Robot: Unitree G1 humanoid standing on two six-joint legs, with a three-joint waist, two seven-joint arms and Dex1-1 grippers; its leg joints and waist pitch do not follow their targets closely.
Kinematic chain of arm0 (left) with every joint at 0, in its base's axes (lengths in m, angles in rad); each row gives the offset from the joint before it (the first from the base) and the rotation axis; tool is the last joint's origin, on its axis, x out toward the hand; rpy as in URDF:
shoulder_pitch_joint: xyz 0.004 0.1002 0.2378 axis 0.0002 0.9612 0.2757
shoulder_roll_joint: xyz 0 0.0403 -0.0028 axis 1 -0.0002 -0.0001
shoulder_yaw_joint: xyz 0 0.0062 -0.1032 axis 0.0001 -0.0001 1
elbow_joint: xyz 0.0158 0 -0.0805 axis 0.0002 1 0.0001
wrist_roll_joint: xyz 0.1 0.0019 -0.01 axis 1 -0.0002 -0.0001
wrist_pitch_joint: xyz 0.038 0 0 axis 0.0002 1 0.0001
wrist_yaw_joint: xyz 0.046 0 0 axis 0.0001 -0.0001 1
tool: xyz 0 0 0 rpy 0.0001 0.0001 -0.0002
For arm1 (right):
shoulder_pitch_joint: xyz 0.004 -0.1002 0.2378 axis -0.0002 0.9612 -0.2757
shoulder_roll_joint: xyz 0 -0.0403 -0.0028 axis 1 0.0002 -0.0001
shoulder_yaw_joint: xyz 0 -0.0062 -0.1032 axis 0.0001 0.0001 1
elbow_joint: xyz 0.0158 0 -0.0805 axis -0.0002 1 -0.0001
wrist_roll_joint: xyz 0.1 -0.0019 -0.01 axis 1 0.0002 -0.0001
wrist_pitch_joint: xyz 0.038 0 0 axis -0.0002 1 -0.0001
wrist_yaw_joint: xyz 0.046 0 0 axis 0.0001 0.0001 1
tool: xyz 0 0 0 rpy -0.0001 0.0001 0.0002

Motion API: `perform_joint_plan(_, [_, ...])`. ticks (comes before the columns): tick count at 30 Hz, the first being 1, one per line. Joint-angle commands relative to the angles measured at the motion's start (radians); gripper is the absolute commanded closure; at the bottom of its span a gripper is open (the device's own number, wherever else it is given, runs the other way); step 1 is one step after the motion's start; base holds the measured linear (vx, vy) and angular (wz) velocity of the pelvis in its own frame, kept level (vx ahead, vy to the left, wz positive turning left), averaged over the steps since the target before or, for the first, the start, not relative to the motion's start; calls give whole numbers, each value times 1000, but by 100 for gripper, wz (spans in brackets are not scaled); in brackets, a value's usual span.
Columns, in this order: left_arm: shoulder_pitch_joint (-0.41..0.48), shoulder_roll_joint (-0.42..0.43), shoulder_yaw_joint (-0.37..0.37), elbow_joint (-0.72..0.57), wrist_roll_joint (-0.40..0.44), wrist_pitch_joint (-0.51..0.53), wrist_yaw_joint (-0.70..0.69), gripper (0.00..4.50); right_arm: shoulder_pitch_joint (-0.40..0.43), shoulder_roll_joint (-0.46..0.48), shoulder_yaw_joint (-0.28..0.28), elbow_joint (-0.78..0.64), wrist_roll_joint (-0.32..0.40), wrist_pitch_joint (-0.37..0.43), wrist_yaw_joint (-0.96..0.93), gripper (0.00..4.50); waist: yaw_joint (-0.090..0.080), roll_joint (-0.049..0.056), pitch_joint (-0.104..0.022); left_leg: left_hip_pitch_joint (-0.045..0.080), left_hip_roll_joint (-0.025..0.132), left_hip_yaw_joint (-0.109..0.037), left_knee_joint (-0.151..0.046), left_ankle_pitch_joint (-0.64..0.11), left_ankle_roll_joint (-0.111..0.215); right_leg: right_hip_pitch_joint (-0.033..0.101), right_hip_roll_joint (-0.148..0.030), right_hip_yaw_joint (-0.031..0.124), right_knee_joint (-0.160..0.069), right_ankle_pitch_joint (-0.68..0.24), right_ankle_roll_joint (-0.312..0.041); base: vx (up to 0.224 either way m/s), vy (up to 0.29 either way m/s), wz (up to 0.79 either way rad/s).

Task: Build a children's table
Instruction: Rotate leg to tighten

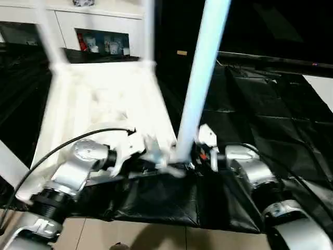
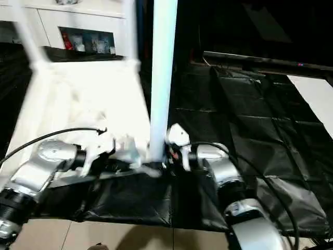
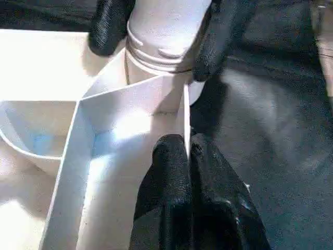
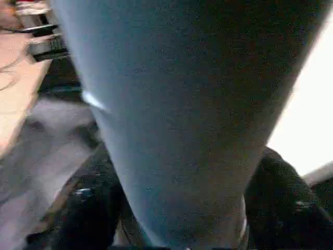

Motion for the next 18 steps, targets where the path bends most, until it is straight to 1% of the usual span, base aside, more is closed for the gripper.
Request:
perform_joint_plan(1, [-5,-10,-38,3,-30,-18,-58,450,-14,-19,32,-20,4,20,87,173,-6,8,-48,2,-14,27,-54,-174,48,55,-36,29,-59,4,-234,0,0,0])
perform_joint_plan(2, [-7,-7,-38,6,-32,-18,-64,450,-14,-21,34,-21,4,23,99,180,-6,8,-47,4,-13,27,-55,-191,43,54,-38,30,-62,-28,-229,0,0,0])
perform_joint_plan(3, [-9,-5,-38,8,-34,-21,-69,450,-15,-23,37,-24,5,26,108,183,-6,8,-46,4,-13,27,-55,-196,42,54,-38,30,-62,-38,-228,0,0,0])
perform_joint_plan(4, [-21,0,-39,24,-32,-29,-84,450,-16,-26,42,-34,12,37,134,186,-6,6,-44,5,-13,27,-57,-209,37,52,-39,31,-66,-71,-220,0,0,0])
perform_joint_plan(7, [-30,4,-40,36,-36,-31,-104,450,-15,-26,47,-43,18,47,162,187,-5,6,-44,5,-12,27,-57,-209,31,52,-40,32,-67,-90,-214,0,0,0])
perform_joint_plan(12, [-46,0,-37,67,-35,-42,-118,450,5,-27,61,-67,25,62,197,189,-3,11,-47,7,-13,27,-56,-193,29,51,-38,32,-63,-55,-223,0,0,0])
perform_joint_plan(14, [-49,-2,-33,73,-35,-45,-111,450,11,-26,62,-72,25,62,195,189,-2,9,-49,6,-13,27,-54,-181,30,52,-38,31,-60,-26,-229,0,0,0])
perform_joint_plan(15, [-51,-4,-31,77,-33,-46,-104,450,15,-25,61,-75,26,61,192,189,-2,13,-48,6,-13,26,-54,-181,29,52,-38,31,-59,-23,-231,0,0,0])
perform_joint_plan(18, [-53,-18,-17,92,-18,-56,-55,450,28,-10,41,-76,25,60,130,189,-1,14,-48,7,-13,27,-54,-190,27,52,-38,31,-61,-23,-232,0,0,0])
